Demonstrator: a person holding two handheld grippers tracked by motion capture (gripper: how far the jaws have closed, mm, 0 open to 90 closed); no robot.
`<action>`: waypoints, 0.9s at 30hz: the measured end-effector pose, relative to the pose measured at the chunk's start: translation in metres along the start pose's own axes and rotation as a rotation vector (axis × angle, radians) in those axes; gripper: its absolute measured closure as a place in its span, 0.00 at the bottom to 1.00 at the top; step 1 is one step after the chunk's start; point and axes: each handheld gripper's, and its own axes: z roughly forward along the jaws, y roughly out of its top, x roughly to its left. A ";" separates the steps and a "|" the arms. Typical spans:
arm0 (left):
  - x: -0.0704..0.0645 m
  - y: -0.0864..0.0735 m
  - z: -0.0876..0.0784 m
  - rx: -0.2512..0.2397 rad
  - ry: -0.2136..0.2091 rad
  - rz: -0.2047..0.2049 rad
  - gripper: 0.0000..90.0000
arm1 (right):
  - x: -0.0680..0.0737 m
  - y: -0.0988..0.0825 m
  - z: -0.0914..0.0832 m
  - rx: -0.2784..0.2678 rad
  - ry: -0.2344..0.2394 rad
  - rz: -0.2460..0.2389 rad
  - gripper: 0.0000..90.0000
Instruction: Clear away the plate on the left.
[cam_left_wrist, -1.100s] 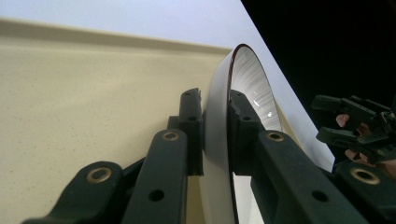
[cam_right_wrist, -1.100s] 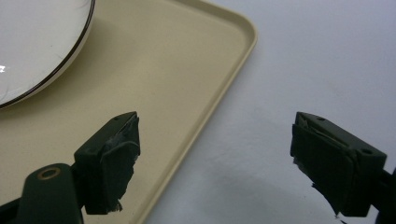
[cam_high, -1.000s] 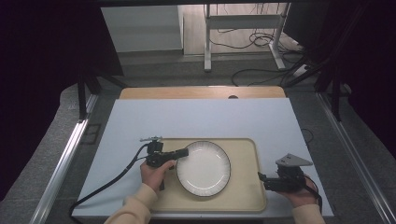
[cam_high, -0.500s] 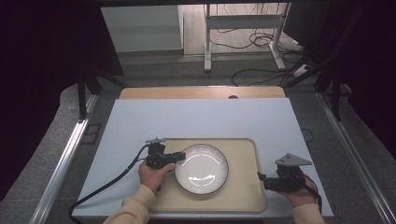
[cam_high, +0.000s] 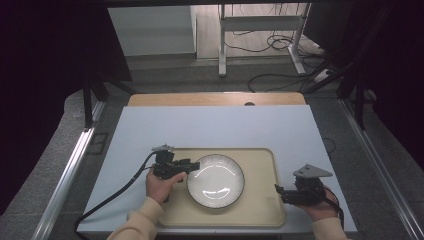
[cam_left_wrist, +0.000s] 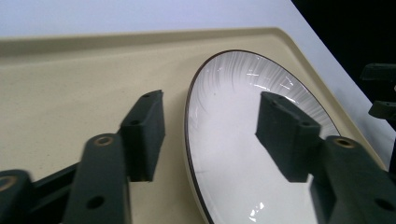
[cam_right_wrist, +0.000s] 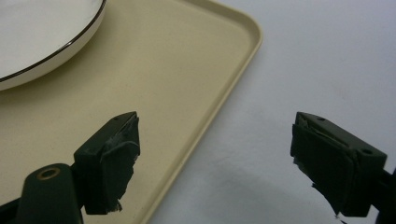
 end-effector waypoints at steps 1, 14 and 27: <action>-0.001 0.001 -0.002 0.010 0.015 0.014 0.39 | 0.000 0.000 0.000 0.000 0.003 -0.004 0.18; -0.013 0.008 -0.031 0.009 0.101 0.112 0.26 | 0.001 -0.003 -0.004 -0.008 0.011 -0.006 0.18; -0.030 -0.006 -0.070 -0.023 0.157 0.184 0.27 | 0.001 -0.007 -0.011 -0.020 0.018 -0.009 0.18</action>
